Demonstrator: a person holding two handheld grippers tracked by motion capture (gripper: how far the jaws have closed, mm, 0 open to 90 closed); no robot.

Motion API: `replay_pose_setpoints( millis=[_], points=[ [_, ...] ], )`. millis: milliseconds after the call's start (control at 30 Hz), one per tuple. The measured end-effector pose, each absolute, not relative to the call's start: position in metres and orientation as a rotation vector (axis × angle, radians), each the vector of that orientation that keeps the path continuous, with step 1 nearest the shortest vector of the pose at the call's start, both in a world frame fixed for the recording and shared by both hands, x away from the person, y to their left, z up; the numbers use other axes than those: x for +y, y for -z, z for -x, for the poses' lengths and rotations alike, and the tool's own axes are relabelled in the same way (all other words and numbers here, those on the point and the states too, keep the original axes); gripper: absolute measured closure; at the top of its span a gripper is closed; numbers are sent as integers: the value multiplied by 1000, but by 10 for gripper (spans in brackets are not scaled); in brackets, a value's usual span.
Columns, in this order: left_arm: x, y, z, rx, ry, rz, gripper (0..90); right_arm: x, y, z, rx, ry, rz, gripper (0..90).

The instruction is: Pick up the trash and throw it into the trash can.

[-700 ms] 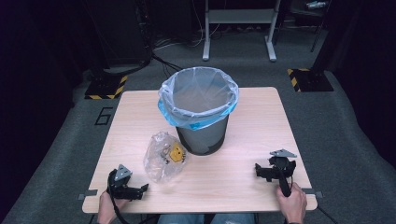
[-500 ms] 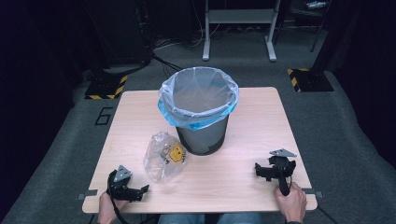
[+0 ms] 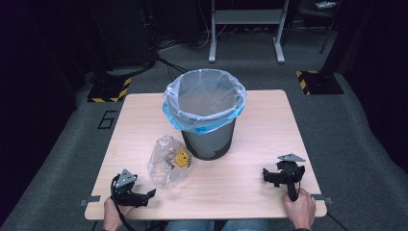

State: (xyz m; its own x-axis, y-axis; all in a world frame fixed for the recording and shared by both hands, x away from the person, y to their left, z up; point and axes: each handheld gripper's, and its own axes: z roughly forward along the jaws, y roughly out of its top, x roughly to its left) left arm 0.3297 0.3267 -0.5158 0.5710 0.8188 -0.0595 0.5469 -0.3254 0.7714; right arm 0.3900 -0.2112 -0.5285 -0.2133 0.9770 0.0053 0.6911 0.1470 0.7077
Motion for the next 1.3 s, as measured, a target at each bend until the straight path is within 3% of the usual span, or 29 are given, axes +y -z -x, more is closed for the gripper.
replay_pose_setpoints(
  millis=[567, 1033, 1300],
  points=[
    [299, 498, -343, 990, -438, -2029, 0, -212, 528, -390, 1967, -819, -1590, 0],
    [286, 510, -389, 1025, -380, -2078, 4, -212, 528, -389, 1971, -811, -1599, 0],
    [285, 521, -402, 1070, -329, -2072, 150, -212, 527, -389, 1977, -808, -1597, 0]
  ],
)
